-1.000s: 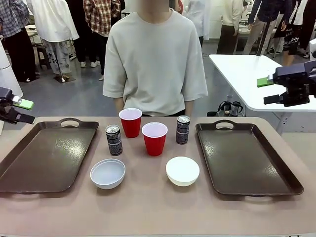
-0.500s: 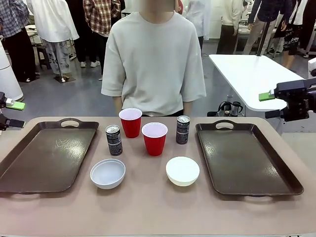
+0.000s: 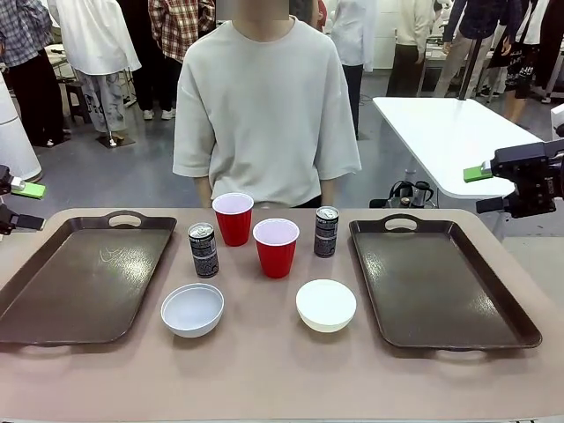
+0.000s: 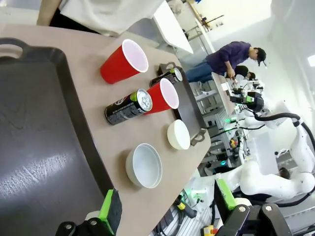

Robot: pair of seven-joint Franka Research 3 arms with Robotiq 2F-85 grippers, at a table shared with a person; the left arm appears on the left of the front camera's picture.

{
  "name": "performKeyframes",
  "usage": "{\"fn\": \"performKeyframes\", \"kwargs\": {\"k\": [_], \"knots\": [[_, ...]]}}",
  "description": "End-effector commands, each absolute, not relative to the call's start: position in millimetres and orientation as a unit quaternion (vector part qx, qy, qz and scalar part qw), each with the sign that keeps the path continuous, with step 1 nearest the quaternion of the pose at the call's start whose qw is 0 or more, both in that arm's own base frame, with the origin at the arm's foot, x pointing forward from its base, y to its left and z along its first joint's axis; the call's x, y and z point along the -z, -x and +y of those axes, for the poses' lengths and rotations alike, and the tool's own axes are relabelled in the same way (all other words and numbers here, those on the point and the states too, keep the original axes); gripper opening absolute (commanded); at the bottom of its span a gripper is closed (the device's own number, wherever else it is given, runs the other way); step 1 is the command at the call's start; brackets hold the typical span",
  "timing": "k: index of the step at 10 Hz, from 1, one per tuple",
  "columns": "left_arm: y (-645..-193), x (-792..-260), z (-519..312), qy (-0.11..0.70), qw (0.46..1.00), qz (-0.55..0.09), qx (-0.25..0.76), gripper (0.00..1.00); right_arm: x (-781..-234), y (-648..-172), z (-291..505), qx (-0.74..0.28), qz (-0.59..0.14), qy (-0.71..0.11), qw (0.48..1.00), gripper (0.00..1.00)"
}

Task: Prepare tableware on both trays.
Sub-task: Pick up a Picnic Bowl from the table and place it on a Handle tray.

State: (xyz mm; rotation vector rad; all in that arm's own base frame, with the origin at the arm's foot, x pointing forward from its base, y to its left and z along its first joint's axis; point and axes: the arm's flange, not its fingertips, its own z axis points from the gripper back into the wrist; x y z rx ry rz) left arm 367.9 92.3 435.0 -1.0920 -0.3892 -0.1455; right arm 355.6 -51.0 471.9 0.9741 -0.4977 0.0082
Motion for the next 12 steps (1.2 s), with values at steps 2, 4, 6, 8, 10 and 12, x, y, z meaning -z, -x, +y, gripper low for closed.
{"fn": "performKeyframes", "kwargs": {"k": [2,4,6,8,10,12], "knots": [[-369.2,-434.7,93.8,0.519,0.83,-0.189,0.073,1.0,-470.4,-357.9,-49.7,-0.011,-0.246,-0.472,0.846,1.0],[-369.2,-434.7,93.8,0.519,0.83,-0.189,0.073,1.0,-470.4,-357.9,-49.7,-0.011,-0.246,-0.472,0.846,1.0],[-369.2,-434.7,93.8,0.519,0.83,-0.189,0.073,1.0,-470.4,-357.9,-49.7,-0.011,-0.246,-0.472,0.846,1.0],[-369.2,-434.7,93.8,0.519,0.83,-0.189,0.073,1.0,-470.4,-357.9,-49.7,-0.011,-0.246,-0.472,0.846,1.0],[-369.2,-434.7,93.8,0.519,0.83,-0.189,0.073,1.0,-470.4,-357.9,-49.7,-0.011,-0.246,-0.472,0.846,1.0],[-369.2,-434.7,93.8,0.519,0.83,-0.189,0.073,1.0,-470.4,-357.9,-49.7,-0.011,-0.246,-0.472,0.846,1.0]]}}
